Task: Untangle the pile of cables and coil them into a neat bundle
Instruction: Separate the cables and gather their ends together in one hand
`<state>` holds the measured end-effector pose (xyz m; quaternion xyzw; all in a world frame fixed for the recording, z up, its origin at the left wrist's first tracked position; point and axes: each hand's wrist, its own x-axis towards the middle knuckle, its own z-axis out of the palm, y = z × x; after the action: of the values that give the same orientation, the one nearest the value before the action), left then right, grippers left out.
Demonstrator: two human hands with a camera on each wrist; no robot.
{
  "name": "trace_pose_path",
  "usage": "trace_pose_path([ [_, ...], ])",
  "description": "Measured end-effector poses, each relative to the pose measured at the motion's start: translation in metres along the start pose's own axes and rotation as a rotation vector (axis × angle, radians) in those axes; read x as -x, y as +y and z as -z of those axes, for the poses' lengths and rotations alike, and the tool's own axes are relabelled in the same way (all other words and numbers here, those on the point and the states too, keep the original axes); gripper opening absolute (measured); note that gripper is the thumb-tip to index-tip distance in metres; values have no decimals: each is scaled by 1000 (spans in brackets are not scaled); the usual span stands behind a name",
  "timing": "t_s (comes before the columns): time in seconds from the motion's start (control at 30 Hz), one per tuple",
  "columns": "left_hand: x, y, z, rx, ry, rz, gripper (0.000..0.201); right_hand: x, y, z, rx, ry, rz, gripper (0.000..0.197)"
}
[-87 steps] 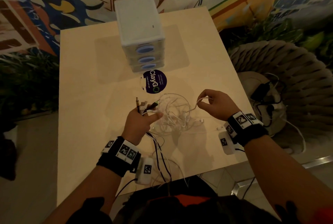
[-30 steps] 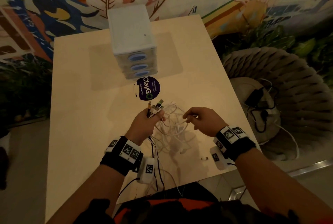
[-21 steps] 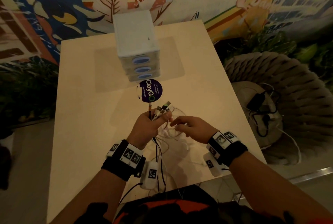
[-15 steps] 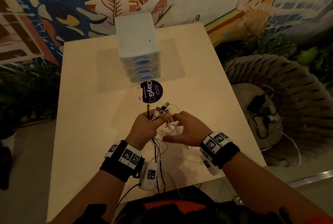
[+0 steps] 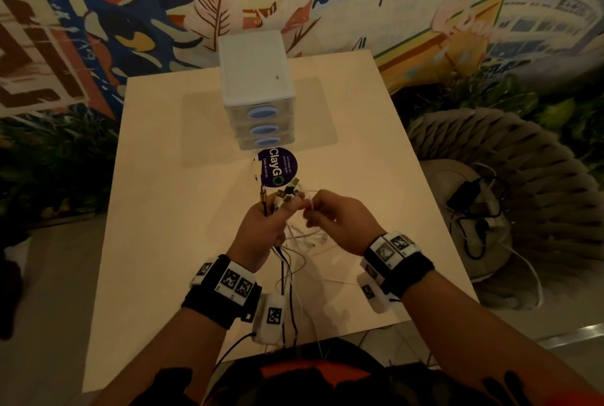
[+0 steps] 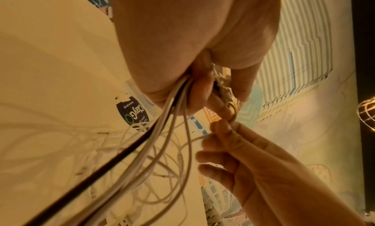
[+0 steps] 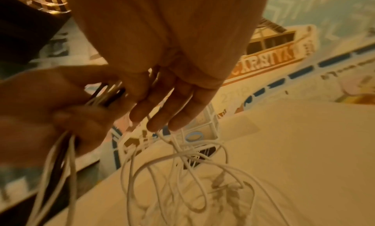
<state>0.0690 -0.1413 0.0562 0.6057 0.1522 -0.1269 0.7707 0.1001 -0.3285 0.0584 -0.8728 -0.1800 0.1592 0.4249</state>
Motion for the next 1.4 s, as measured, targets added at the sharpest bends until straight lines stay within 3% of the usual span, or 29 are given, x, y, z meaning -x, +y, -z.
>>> trace_pose_path([
  [0.07, 1, -2, 3, -51, 25, -26, 23, -3, 6, 4, -226, 46, -45, 16],
  [0.17, 4, -6, 1, -170, -8, -92, 35, -9, 9, 10, -665, 14, -90, 14],
  [0.3, 3, -8, -12, -171, -36, -118, 38, -13, 4, 22, -847, -70, -151, 18],
  [0.47, -1, -14, -11, -267, 53, -191, 19, -15, 19, 24, -661, -66, -96, 17],
  [0.57, -1, -16, -6, -236, 101, -193, 20, -9, 22, 15, -316, -143, -93, 34],
  [0.63, 1, -16, -6, -235, 124, -207, 19, -6, 24, 2, -31, -171, -89, 29],
  [0.7, 1, -18, -5, -247, 162, -215, 17, -4, 25, -7, 85, -133, -47, 17],
  [0.83, 1, -20, 0, -236, 274, -231, 15, -3, 37, -9, 165, -53, -28, 19],
  [1.03, 4, -16, 5, -118, 340, -222, 12, -2, 56, -3, 259, -56, -155, 20],
  [1.4, 7, -17, 5, -119, 321, -225, 13, -6, 51, -2, -99, -5, -326, 18],
])
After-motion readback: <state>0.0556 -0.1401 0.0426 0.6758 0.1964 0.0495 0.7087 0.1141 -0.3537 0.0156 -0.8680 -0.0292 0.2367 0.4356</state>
